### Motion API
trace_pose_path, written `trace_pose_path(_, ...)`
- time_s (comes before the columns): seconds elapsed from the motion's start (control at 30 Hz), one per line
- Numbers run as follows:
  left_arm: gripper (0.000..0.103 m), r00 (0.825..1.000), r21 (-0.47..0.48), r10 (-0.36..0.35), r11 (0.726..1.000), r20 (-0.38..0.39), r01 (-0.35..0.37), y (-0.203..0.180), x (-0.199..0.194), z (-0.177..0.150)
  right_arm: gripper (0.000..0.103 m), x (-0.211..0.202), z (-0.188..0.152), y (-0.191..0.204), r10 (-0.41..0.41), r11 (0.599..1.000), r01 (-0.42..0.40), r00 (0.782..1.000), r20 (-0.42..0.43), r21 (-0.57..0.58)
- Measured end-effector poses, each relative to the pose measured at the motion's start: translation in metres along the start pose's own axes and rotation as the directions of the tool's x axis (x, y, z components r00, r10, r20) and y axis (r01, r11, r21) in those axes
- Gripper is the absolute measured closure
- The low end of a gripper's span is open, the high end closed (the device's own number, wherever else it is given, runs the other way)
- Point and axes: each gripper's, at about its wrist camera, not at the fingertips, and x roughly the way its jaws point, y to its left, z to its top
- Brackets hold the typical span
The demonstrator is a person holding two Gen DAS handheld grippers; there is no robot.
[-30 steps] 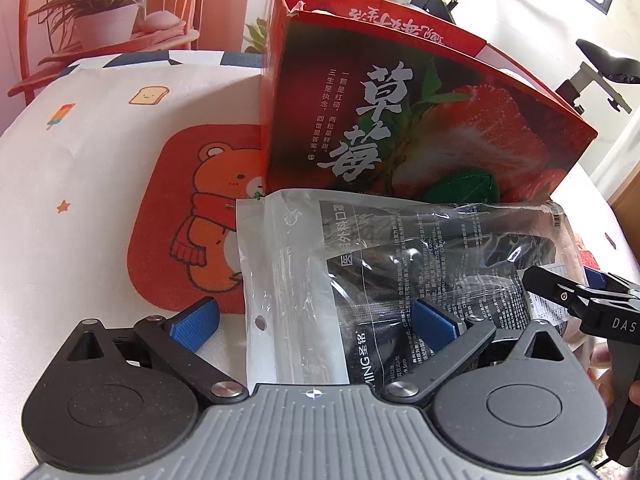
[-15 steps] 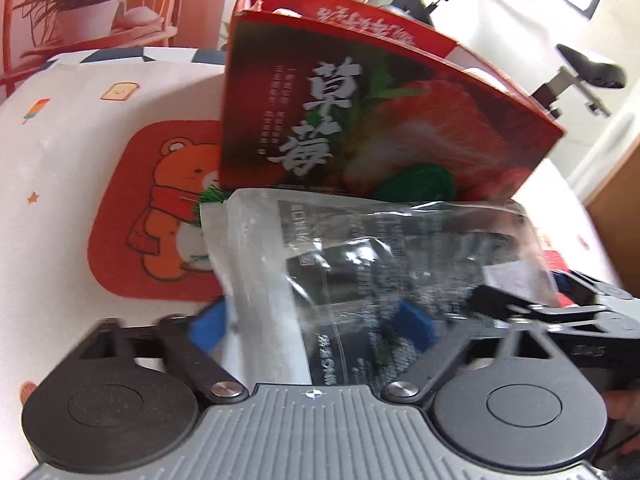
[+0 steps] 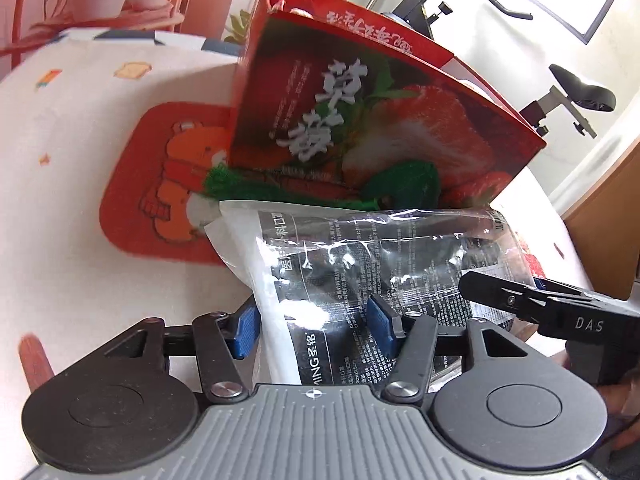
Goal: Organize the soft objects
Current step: 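Close the left gripper on the plastic bag while the right gripper grasps it, then lift the plastic bag into the red box and open both grippers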
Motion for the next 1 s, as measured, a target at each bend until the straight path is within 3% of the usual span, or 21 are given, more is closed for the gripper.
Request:
trace_pose_path(0.13, 0.045, 1.000, -0.023, -0.028, 0.999, -0.001, 0.028, 0.005, -0.006, -0.002, 0.027, -0.013, -0.010, 0.000, -0.031, 0.999, 0.032, 0.999, -0.003, 0.018)
trace_pose_path(0.3, 0.046, 0.999, 0.000, -0.039, 0.999, 0.024, 0.039, 0.002, -0.016, -0.004, 0.030, -0.023, -0.014, 0.010, -0.047, 0.999, 0.048, 0.999, -0.024, 0.013)
trace_pose_path(0.5, 0.046, 0.991, -0.032, -0.079, 0.996, 0.108, 0.083, 0.015, -0.037, 0.003, 0.032, -0.043, 0.002, 0.026, -0.012, 1.000, 0.012, 0.999, 0.040, -0.002)
trace_pose_path(0.73, 0.042, 0.965, 0.050, -0.147, 0.989, 0.216, 0.139, 0.007, -0.071, 0.033, 0.032, -0.067, 0.046, 0.032, 0.033, 0.999, -0.031, 0.991, 0.130, -0.019)
trace_pose_path(0.9, 0.041, 0.945, 0.135, -0.188, 0.978, 0.269, 0.156, -0.016, -0.085, 0.070, 0.032, -0.081, 0.087, 0.029, 0.035, 0.998, -0.025, 0.977, 0.210, -0.052)
trace_pose_path(1.0, 0.039, 0.925, 0.155, -0.240, 0.967, 0.293, 0.202, -0.028, -0.086, 0.093, 0.031, -0.084, 0.112, 0.023, 0.017, 0.997, 0.000, 0.971, 0.237, -0.073)
